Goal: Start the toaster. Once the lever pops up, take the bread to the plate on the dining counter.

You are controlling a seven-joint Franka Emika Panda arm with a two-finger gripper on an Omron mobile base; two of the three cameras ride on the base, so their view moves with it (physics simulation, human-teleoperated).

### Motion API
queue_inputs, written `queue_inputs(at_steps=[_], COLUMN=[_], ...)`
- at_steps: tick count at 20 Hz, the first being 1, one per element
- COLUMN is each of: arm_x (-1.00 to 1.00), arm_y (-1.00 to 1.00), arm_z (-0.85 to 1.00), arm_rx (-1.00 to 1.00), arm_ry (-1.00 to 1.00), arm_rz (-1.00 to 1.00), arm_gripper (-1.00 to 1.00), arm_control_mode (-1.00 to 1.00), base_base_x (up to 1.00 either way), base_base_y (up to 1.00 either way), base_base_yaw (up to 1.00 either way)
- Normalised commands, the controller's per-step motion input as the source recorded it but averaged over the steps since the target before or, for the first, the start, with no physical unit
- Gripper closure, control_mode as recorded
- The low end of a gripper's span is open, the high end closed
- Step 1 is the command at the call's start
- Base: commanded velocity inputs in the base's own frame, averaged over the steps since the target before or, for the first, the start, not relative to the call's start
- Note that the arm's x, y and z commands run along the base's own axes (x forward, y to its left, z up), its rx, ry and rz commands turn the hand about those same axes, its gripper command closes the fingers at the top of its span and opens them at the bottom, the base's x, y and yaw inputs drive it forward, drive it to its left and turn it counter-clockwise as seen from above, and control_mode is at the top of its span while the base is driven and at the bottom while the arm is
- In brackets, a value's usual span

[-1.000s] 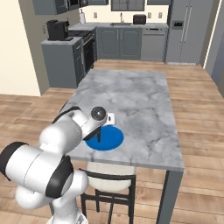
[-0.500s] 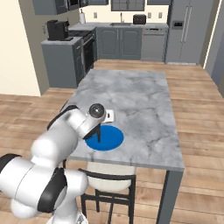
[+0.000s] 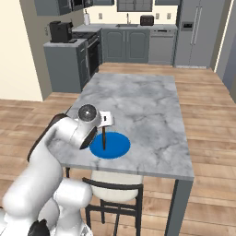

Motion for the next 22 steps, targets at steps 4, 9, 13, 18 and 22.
queue_inputs(at_steps=[4,9,13,18,22], arm_x=[-0.64,-0.94,-1.0,-1.0,-0.93], arm_y=[0.44,0.24,0.03,0.0,0.0], arm_z=[0.59,0.55,0.59,0.65,0.75], arm_rx=[-0.08,-0.04,-0.01,0.0,0.0], arm_ry=[0.04,0.02,0.03,0.05,0.1], arm_rz=[0.0,0.0,-0.04,-0.09,-0.13], arm_gripper=[-1.0,-1.0,-1.0,-1.0,-1.0], arm_control_mode=[-1.0,-1.0,-1.0,-1.0,-1.0], base_base_x=[0.0,0.0,0.0,0.0,0.0], base_base_y=[0.0,0.0,0.0,0.0,0.0], base_base_yaw=[0.0,0.0,0.0,0.0,0.0])
